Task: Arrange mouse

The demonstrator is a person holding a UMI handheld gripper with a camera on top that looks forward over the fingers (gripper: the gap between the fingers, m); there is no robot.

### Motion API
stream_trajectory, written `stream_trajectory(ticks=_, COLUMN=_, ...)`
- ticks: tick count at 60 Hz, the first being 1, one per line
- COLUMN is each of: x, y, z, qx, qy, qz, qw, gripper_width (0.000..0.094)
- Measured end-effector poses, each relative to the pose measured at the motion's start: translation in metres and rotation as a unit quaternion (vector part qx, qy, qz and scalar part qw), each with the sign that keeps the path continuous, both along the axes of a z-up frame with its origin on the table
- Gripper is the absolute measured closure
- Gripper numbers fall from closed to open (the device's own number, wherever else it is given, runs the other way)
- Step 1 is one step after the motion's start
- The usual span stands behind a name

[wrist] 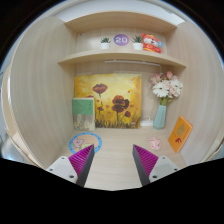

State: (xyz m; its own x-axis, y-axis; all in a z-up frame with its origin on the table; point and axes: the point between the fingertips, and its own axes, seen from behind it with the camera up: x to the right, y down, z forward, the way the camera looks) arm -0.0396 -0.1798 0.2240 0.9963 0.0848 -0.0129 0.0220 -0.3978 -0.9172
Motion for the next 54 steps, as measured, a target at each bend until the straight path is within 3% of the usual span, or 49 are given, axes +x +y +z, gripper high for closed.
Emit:
stream_trajectory(ticks=7, x=0.015, y=-0.004, z=-0.038, qx=-0.03, qy=-0.001, qz=-0.003, qw=1.0, gripper_width=0.0162)
stream_trajectory(ticks=17, x=0.069, y=-0.008, z=-0.126, qx=-0.094, qy=-0.029, qz=-0.027, qw=0.995, gripper_width=0.0163)
stream_trajectory(ticks=24, x=0.115, y=-0.003, z=-0.161, qx=-0.126, qy=-0.035, qz=-0.053, qw=0.99, gripper_width=0.0166)
stream_trajectory(ticks=37, x=0.19, y=0.059, z=-0.196, qx=-0.152, qy=-0.036, qz=-0.092, qw=0.983, gripper_width=0.0171)
stream_trajectory(ticks=54, x=0.234, y=0.186, z=-0.218, qx=-0.154, qy=-0.04, qz=-0.08, qw=0.984, gripper_width=0.0169)
